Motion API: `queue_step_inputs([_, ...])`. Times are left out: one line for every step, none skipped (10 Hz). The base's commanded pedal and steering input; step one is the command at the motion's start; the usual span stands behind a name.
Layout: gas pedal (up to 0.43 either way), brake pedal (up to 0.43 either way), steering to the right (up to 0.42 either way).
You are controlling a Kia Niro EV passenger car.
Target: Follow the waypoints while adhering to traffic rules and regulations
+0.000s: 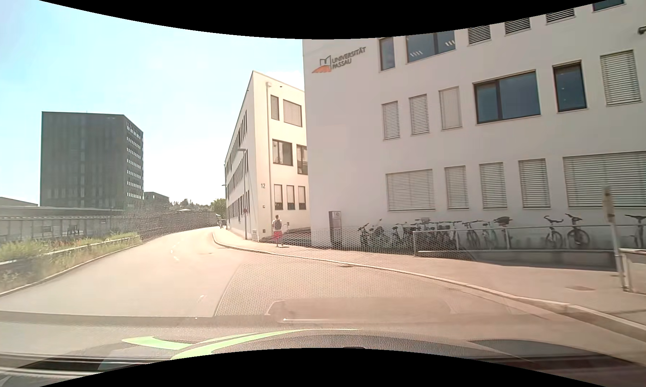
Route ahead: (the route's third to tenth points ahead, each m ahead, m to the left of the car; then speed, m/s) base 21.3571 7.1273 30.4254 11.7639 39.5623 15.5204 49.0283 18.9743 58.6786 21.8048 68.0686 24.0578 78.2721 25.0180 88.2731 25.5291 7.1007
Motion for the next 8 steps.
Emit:
queue_step_inputs([0.177, 0.000, -0.172])
queue_step_inputs([0.177, 0.000, -0.176])
queue_step_inputs([0.177, 0.000, -0.179])
queue_step_inputs([0.177, 0.000, -0.179])
queue_step_inputs([0.177, 0.000, -0.179])
queue_step_inputs([0.177, 0.000, -0.179])
queue_step_inputs([0.177, 0.000, -0.179])
queue_step_inputs([0.177, 0.000, -0.179])
